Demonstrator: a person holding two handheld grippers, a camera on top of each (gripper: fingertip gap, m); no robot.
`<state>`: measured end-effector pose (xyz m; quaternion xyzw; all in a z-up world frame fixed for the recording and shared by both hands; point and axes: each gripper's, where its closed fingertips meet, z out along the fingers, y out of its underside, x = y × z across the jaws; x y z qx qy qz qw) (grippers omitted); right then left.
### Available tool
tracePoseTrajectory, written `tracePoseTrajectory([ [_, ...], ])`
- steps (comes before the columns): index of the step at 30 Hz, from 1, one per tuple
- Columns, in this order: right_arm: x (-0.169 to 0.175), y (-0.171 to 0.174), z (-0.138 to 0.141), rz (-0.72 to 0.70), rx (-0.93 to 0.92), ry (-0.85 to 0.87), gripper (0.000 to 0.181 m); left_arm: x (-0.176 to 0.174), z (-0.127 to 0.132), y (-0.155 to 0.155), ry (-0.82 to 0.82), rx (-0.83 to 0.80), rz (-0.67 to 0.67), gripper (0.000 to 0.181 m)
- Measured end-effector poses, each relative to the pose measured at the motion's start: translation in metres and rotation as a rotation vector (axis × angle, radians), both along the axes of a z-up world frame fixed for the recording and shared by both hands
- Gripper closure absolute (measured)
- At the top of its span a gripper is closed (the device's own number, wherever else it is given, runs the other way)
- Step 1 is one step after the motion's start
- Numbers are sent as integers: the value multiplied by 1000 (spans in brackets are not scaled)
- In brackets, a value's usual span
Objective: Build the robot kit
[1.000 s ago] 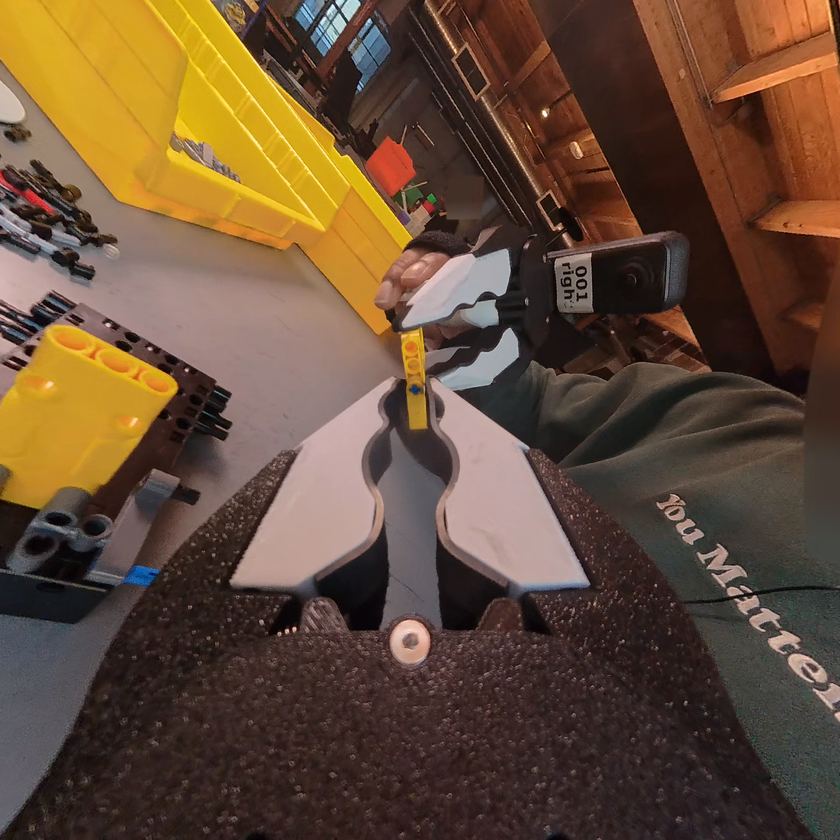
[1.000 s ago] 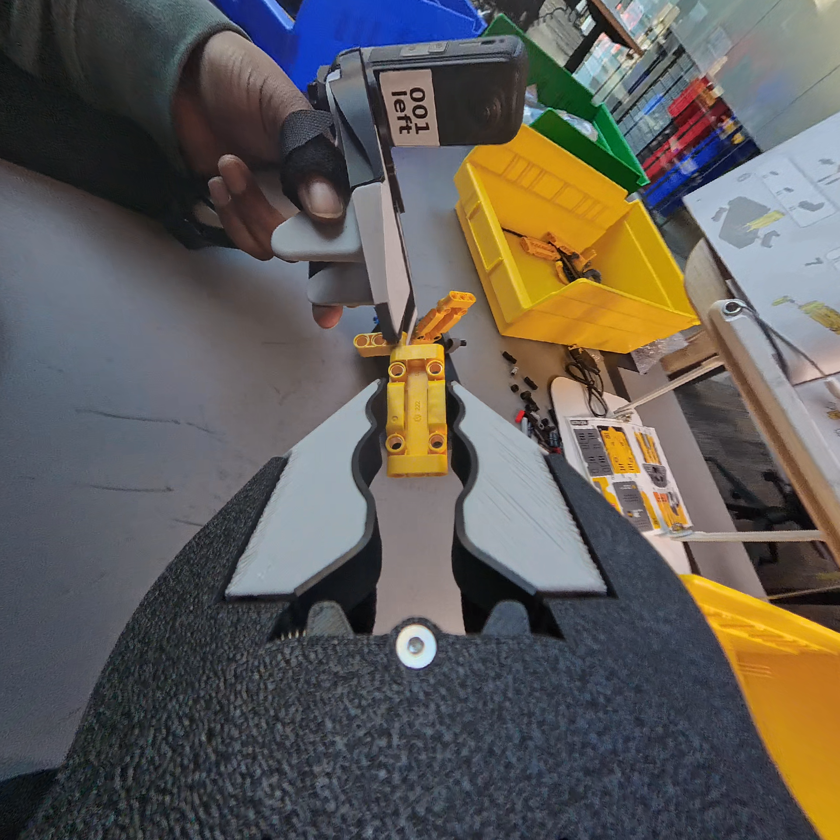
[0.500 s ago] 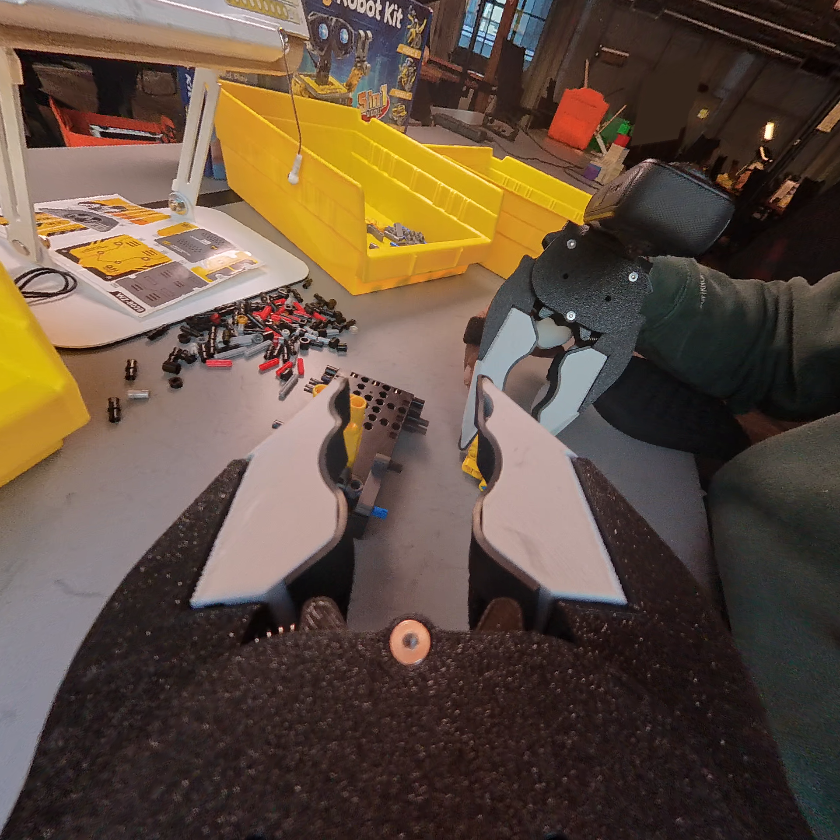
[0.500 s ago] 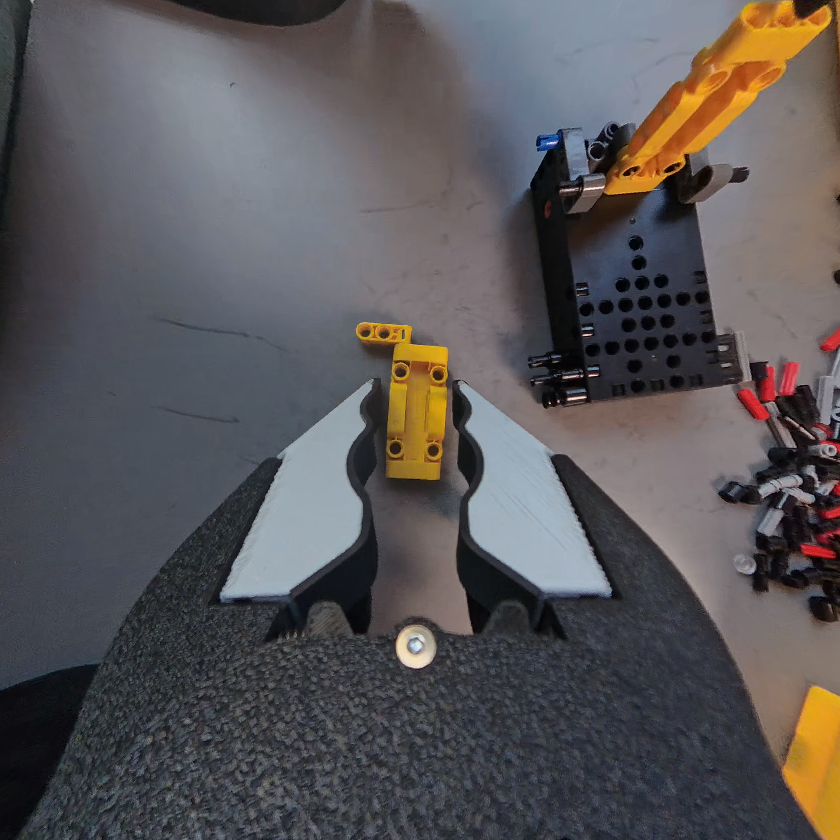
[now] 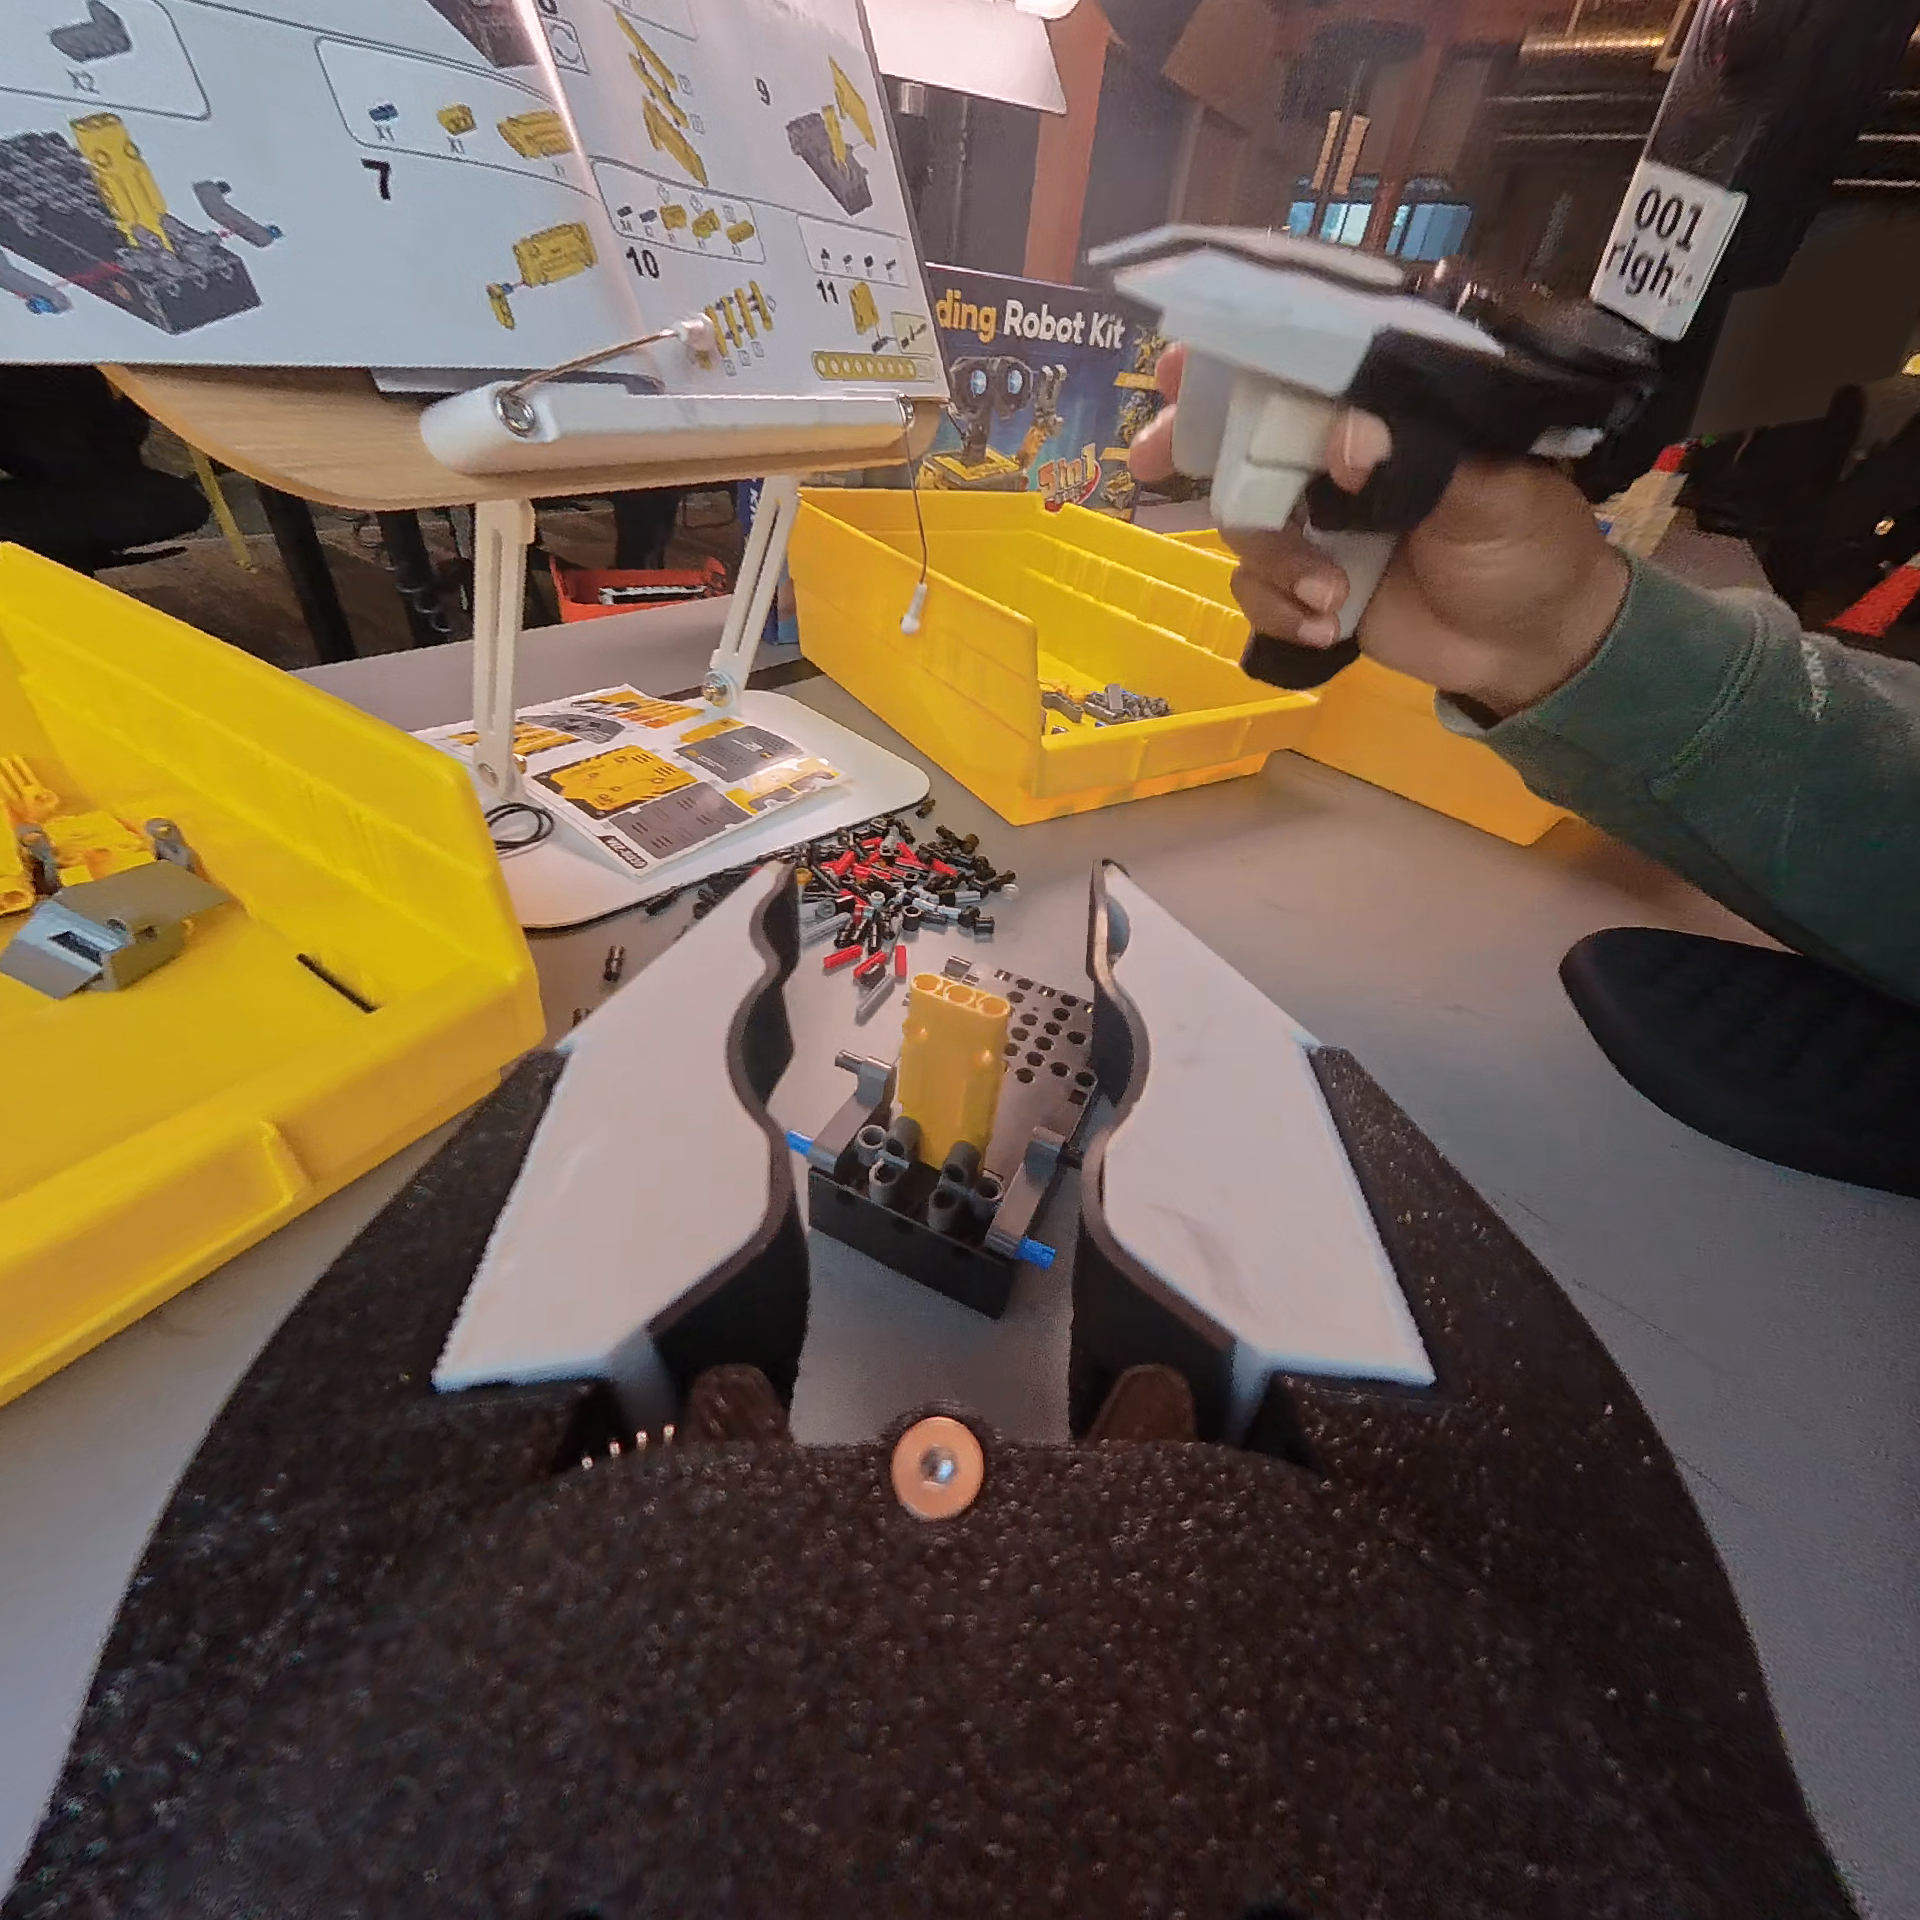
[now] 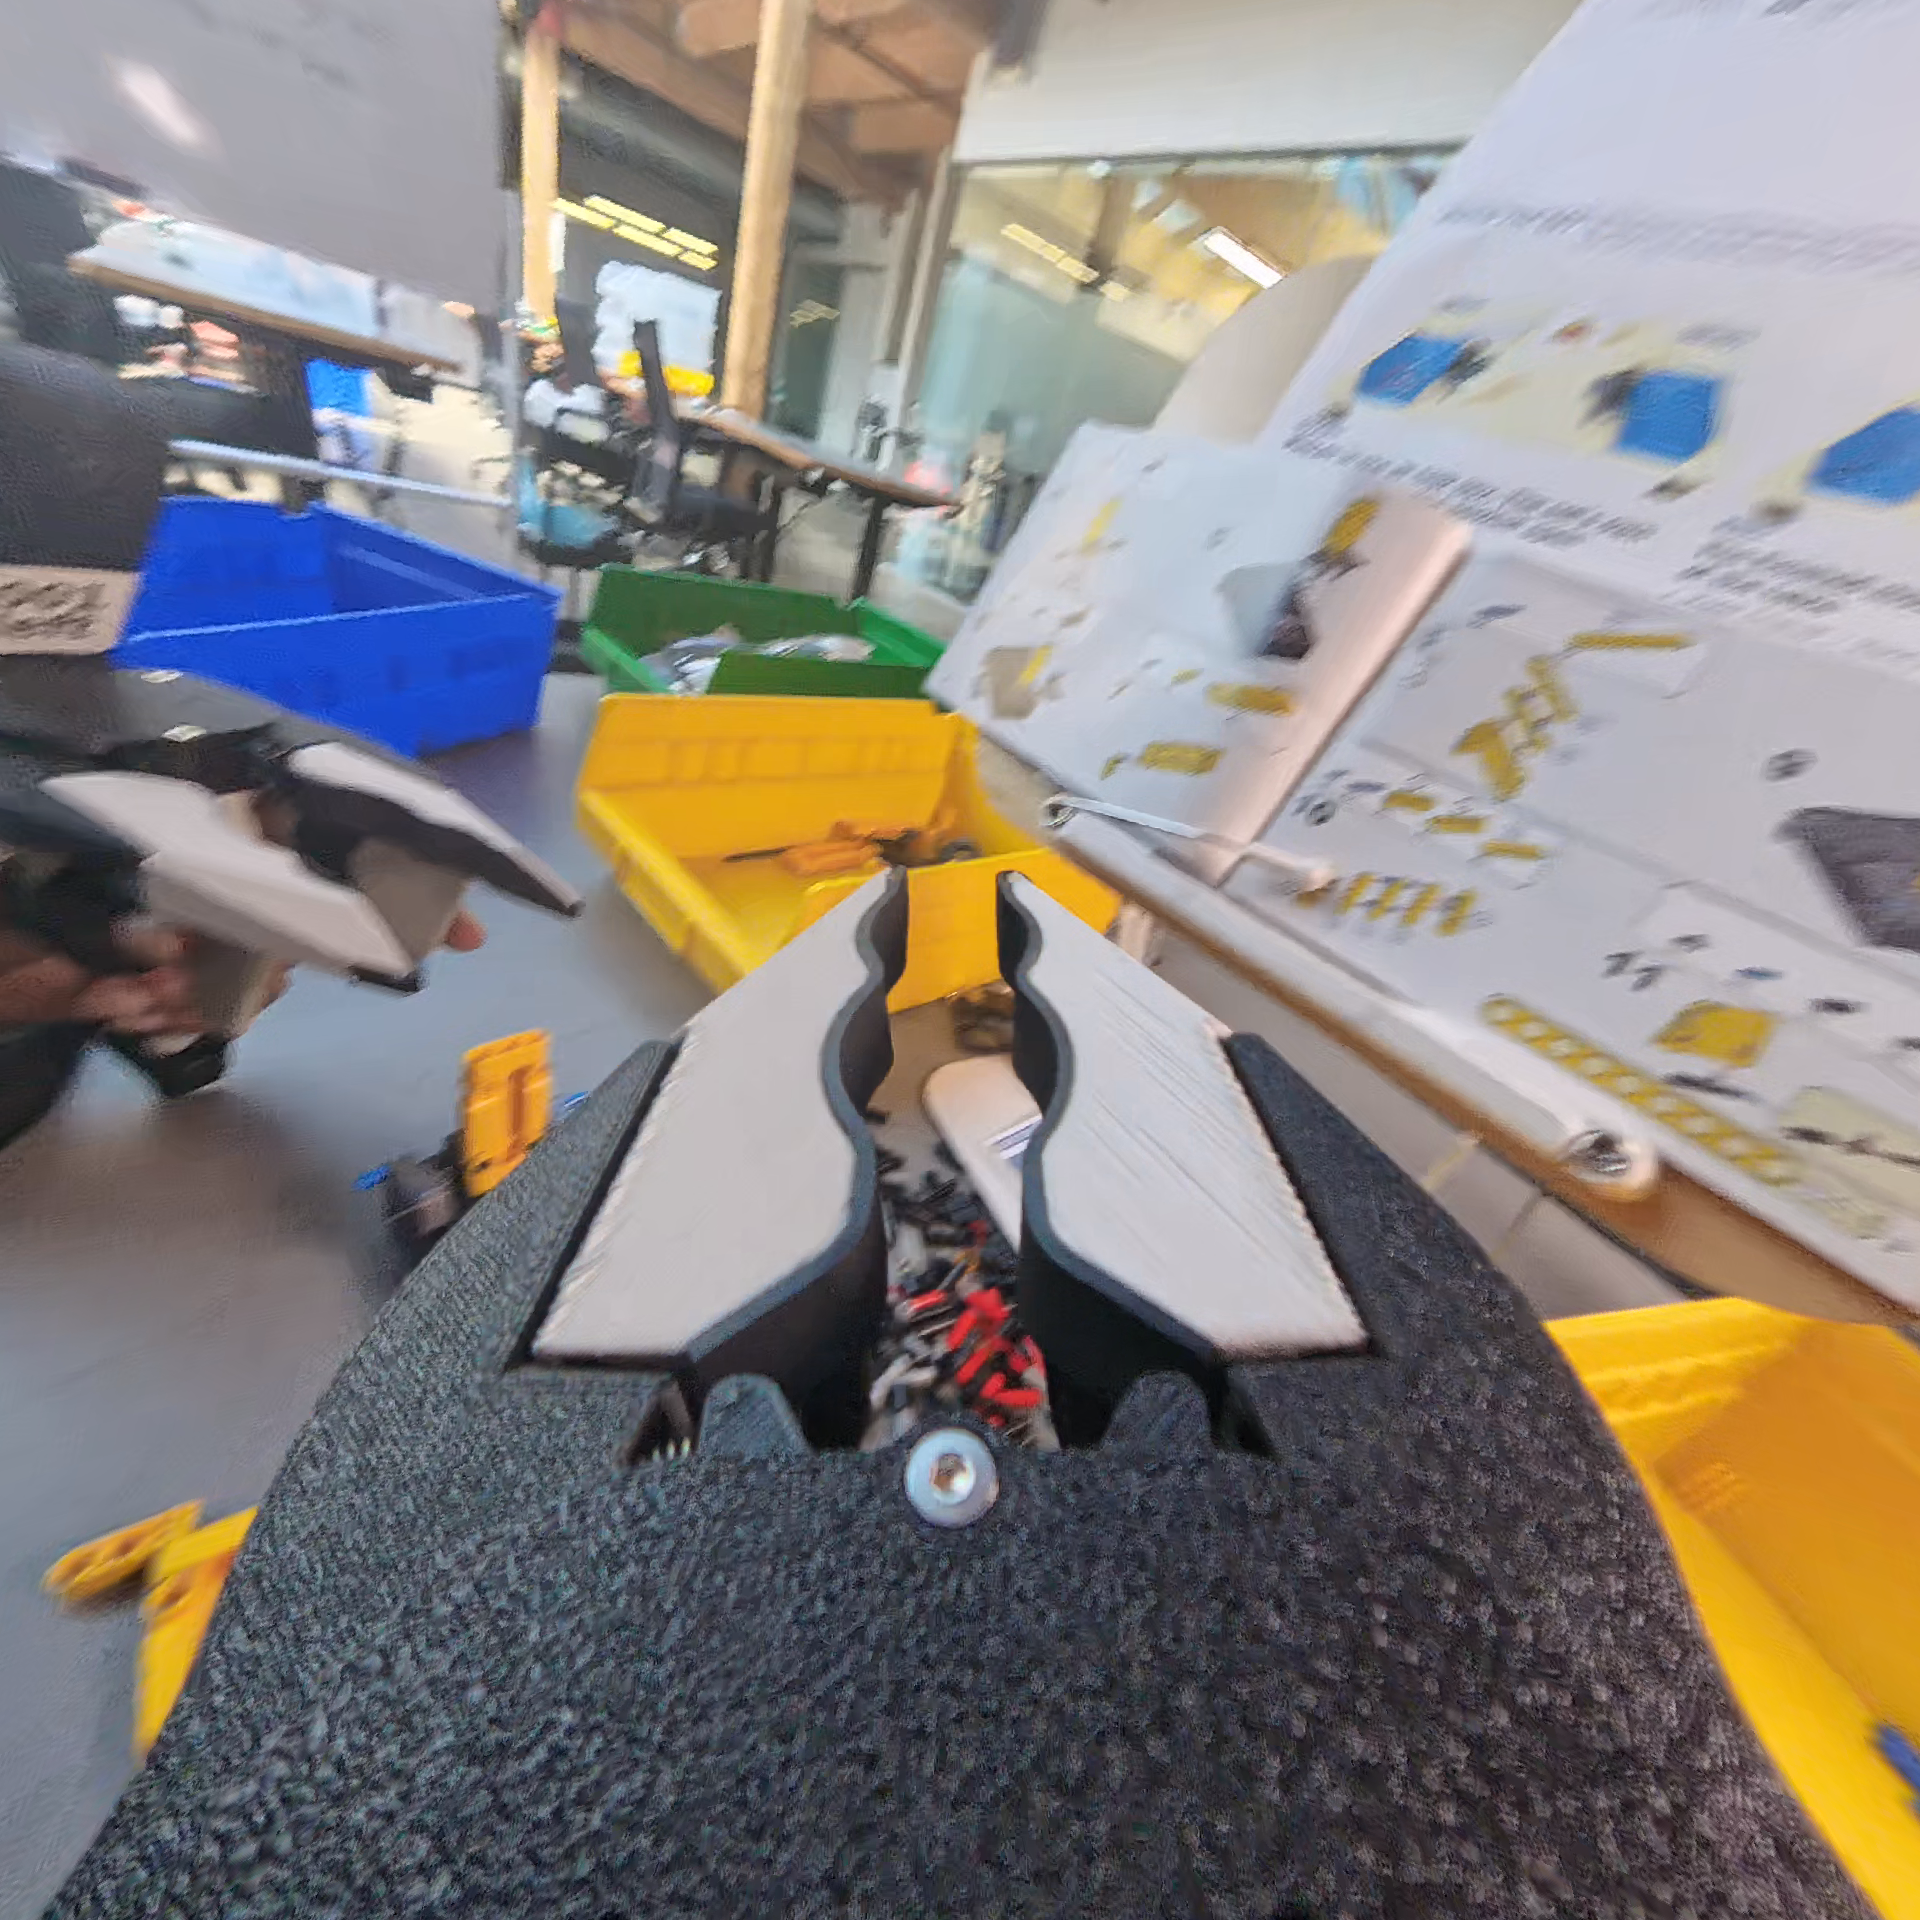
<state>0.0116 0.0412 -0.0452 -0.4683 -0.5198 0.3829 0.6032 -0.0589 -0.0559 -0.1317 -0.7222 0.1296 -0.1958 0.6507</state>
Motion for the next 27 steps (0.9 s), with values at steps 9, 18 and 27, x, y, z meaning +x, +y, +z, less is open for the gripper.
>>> tracePoseTrajectory([
  [9, -54, 117, 72, -330, 155, 78, 176, -4, -1, -1, 39, 9, 19, 129],
  [18, -96, 162, 67, -371, 114, 11, 176, -5, 0, -2, 13, 5, 10, 129],
  [27, -66, 181, 67, -432, 87, 36, 174, -1, -1, -2, 27, 2, -8, 129],
])
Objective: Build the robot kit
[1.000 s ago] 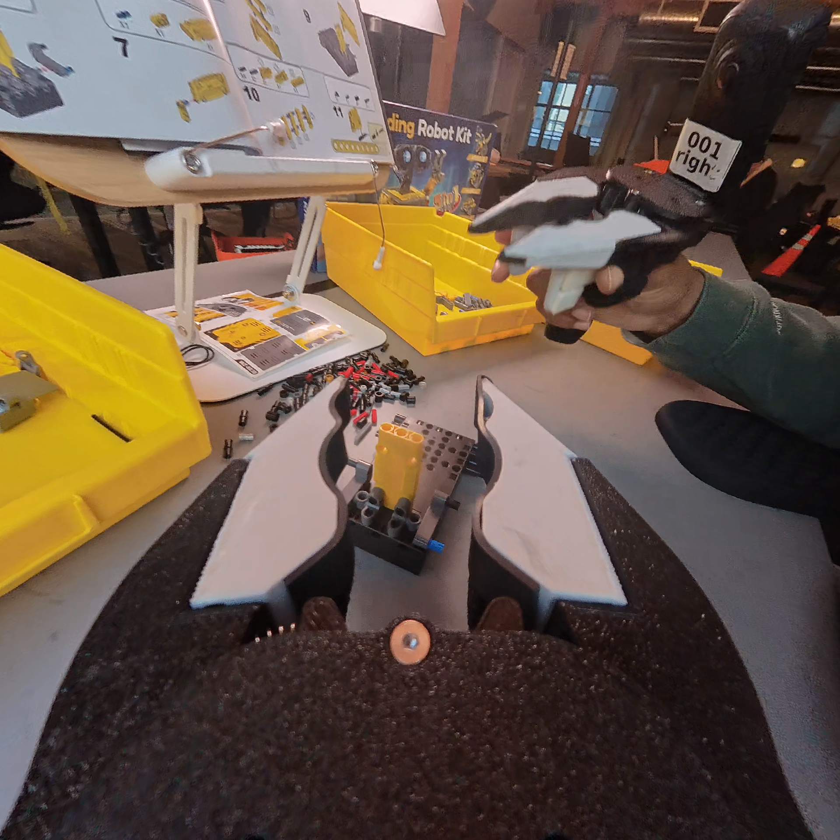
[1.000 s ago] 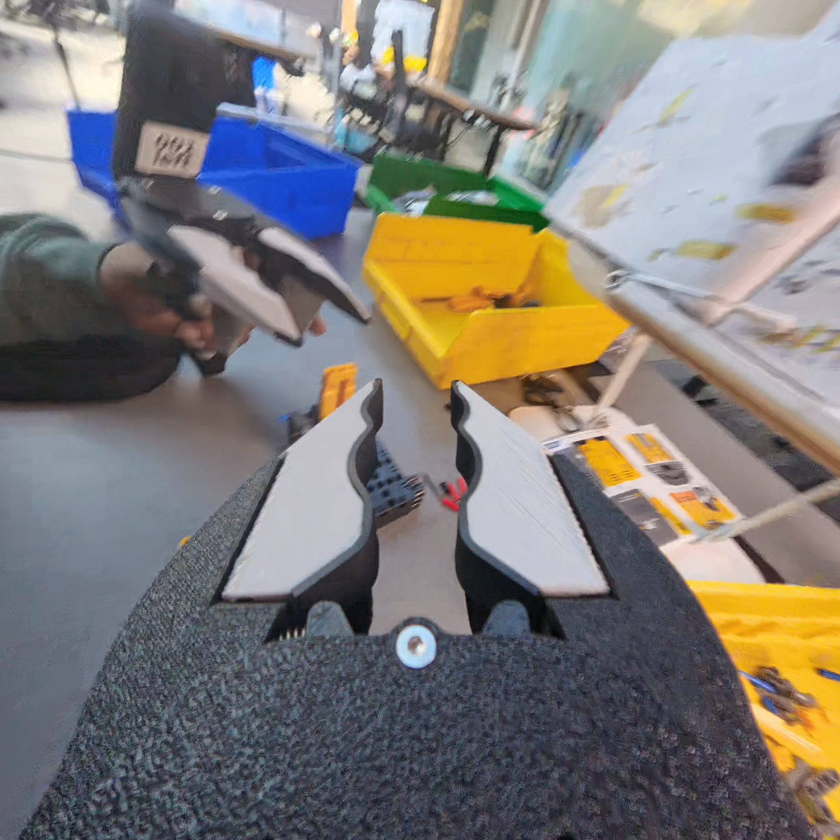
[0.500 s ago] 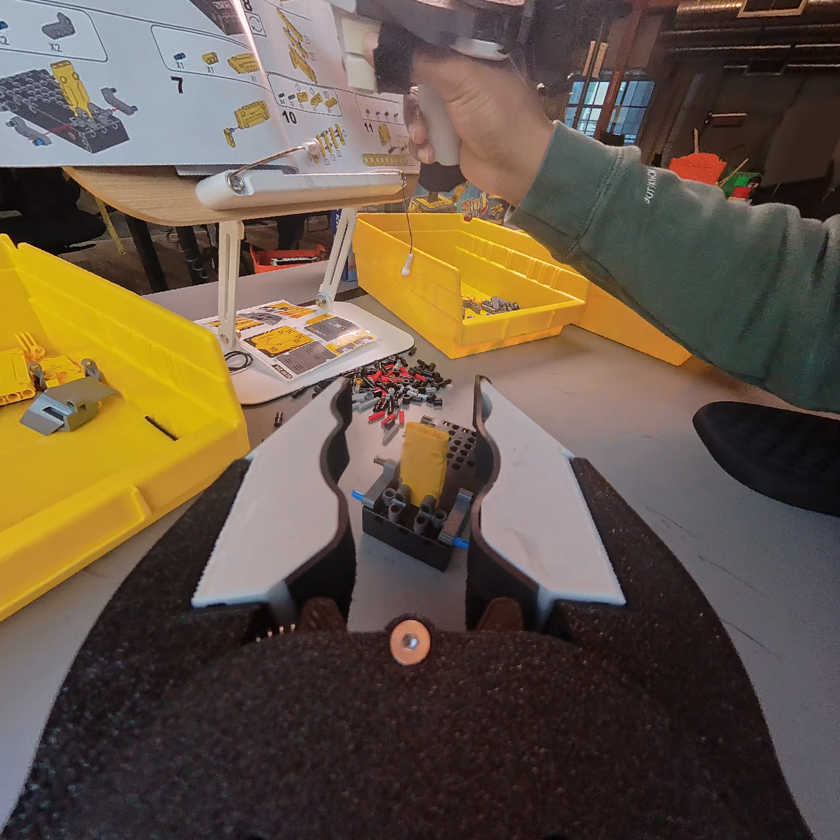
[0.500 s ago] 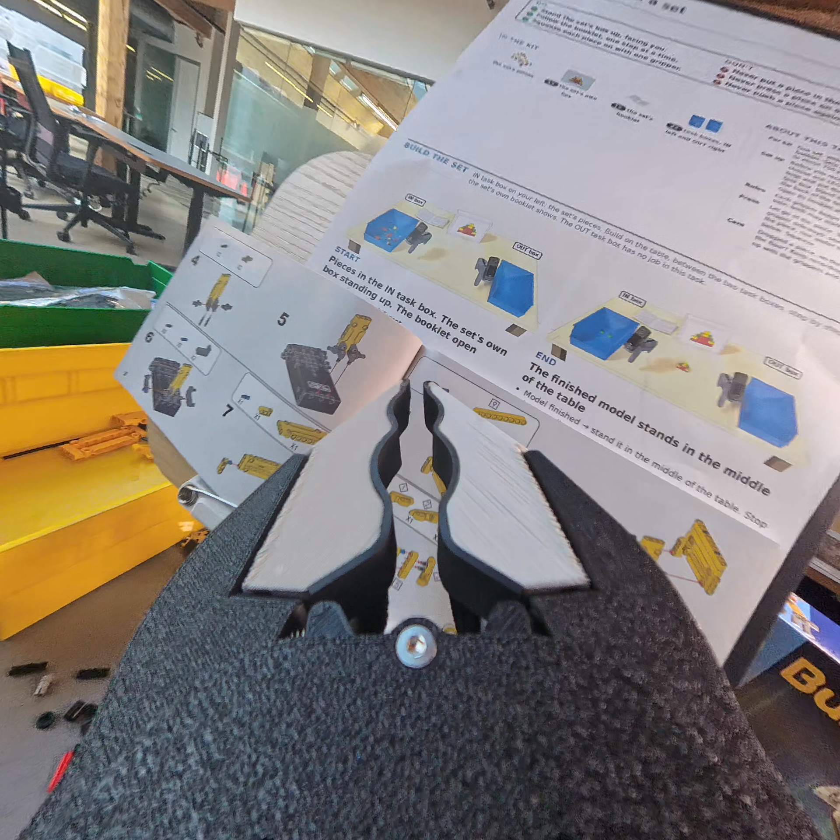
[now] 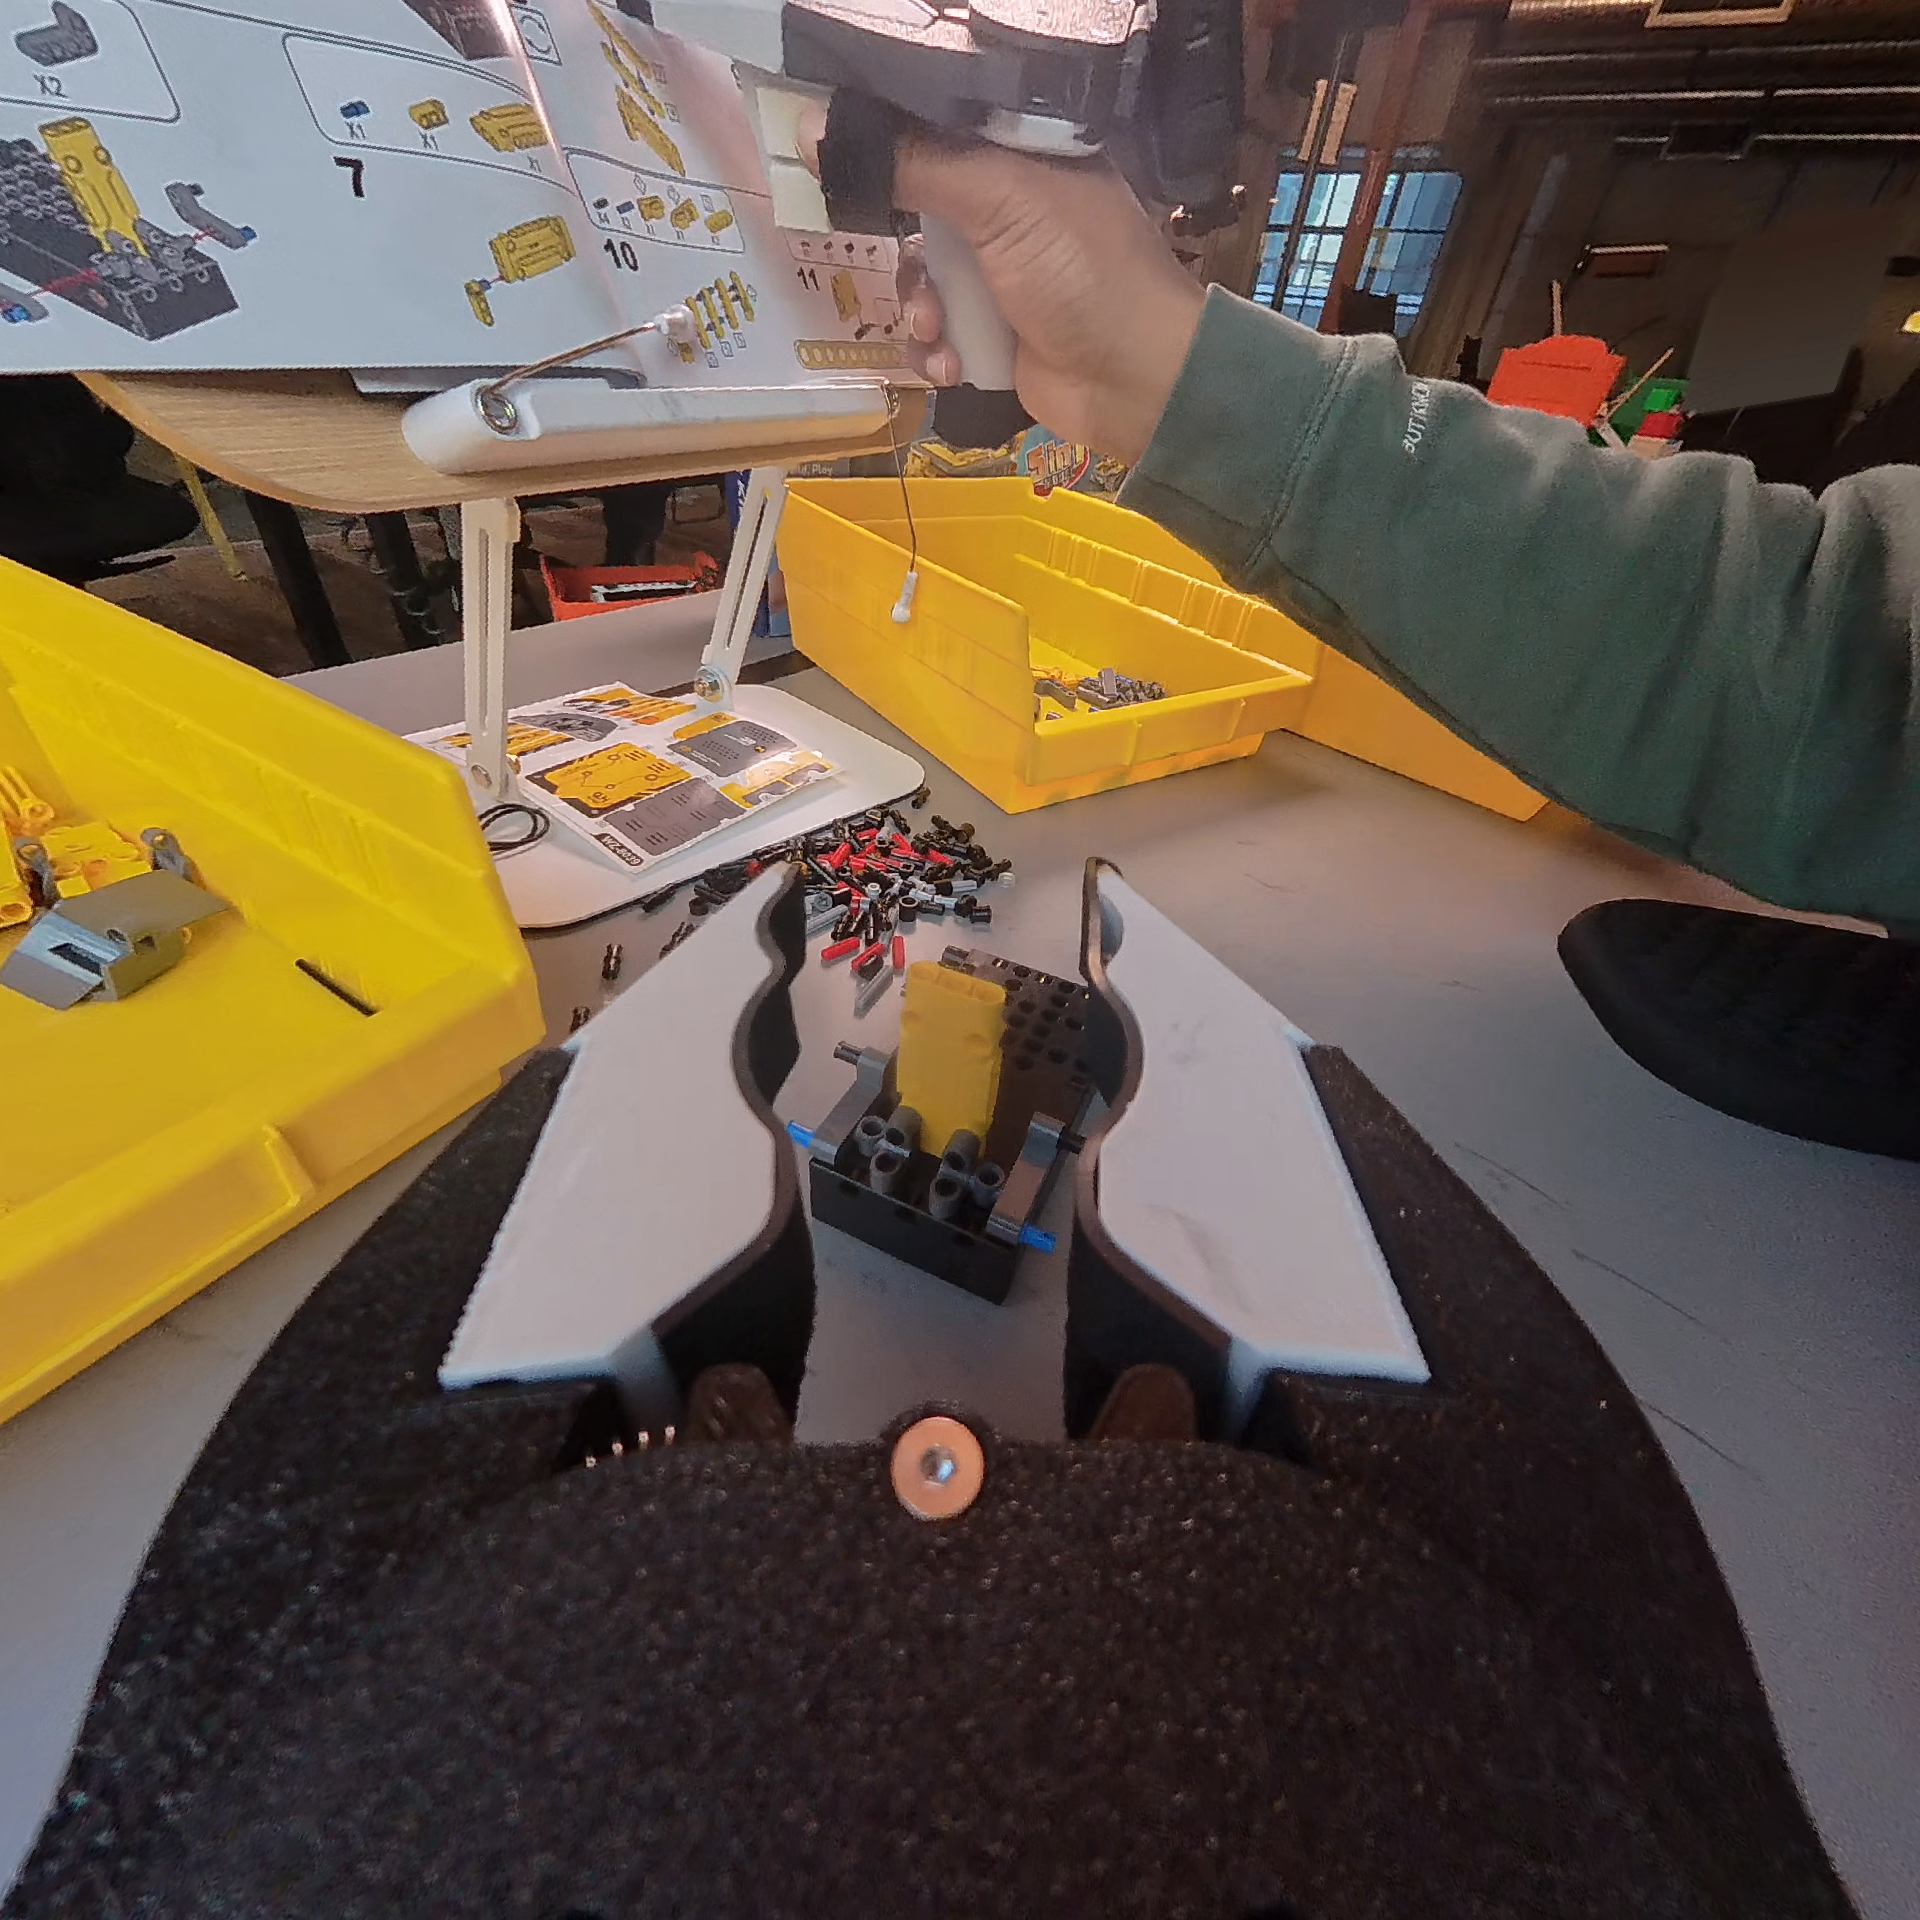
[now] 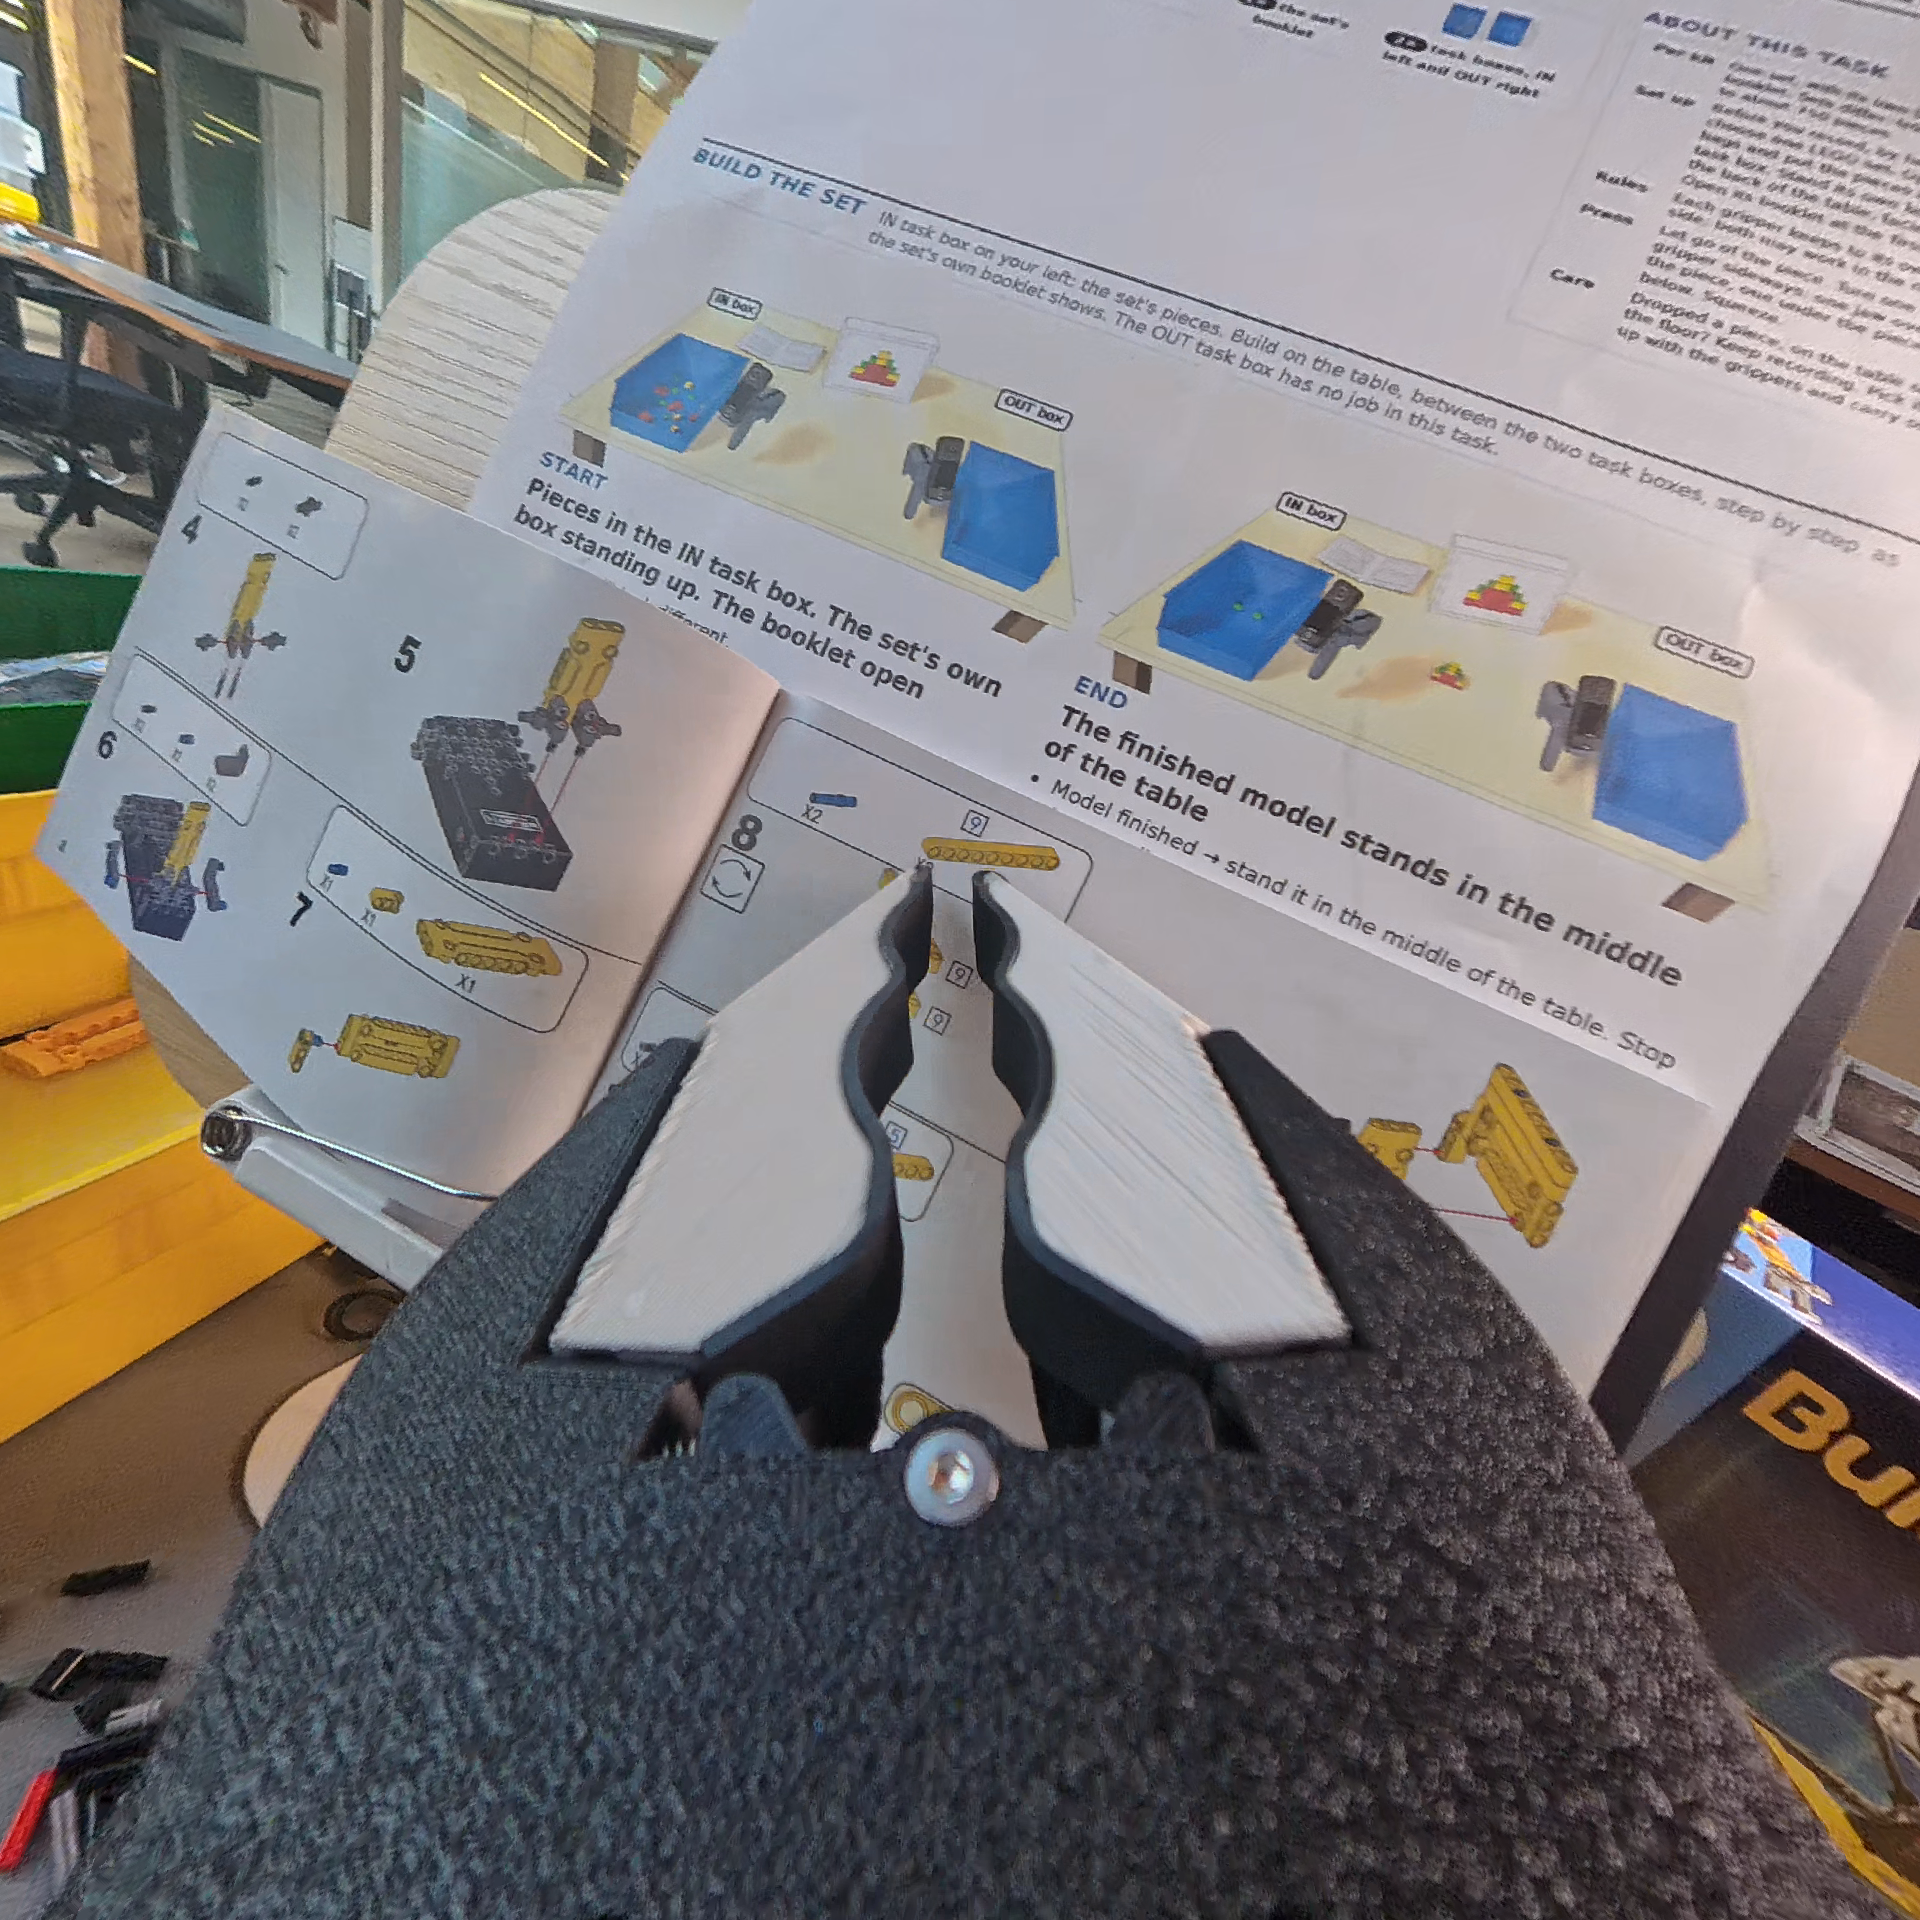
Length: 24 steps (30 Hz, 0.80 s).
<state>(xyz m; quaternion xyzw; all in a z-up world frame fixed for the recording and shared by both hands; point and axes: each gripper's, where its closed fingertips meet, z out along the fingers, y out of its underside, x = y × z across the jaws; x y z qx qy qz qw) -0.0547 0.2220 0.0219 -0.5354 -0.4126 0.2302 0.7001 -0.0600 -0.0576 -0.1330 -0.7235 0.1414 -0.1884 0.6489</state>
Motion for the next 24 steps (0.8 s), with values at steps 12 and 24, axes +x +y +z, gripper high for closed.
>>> tracePoseTrajectory([
  [12, 34, -31, 1, 77, -8, 56, 170, -5, 0, 1, 15, 3, 29, 129],
  [24, 66, -112, -79, 324, -166, -259, 168, -8, -4, 3, 27, -21, 49, 128],
])
